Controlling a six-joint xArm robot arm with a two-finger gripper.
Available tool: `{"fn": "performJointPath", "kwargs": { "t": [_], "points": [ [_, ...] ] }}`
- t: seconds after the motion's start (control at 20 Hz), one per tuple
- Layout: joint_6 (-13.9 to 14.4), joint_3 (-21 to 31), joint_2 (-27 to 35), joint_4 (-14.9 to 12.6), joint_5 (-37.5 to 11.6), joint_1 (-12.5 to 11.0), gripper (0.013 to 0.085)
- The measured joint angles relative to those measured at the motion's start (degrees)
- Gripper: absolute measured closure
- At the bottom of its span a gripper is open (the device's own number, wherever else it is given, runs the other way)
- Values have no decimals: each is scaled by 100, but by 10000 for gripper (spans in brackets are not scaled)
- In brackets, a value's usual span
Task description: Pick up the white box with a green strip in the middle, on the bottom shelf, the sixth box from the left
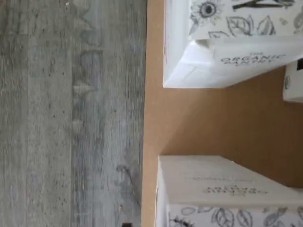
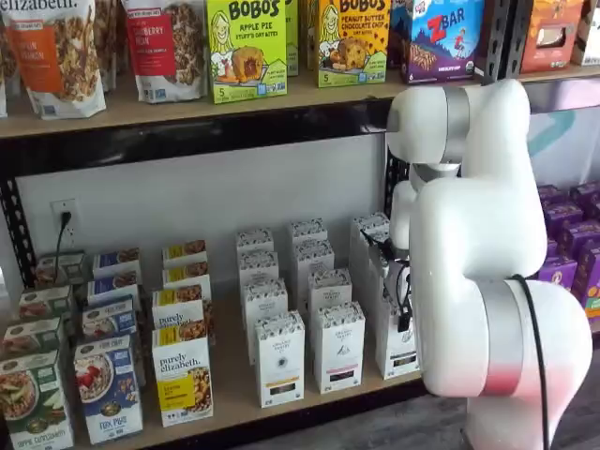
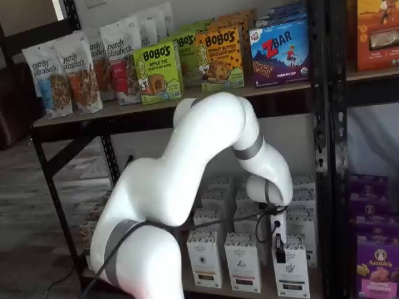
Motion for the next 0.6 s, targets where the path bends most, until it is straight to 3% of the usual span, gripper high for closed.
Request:
{"fn": "performJointPath", "kwargs": {
  "t": [0.35,0.45,0.6],
  "points": [
    [216,-32,58,-215,-118,27,130],
    [244,-7,51,-244,-174,31,210],
    [273,31,30,-264,-203,41,250]
  ]
}}
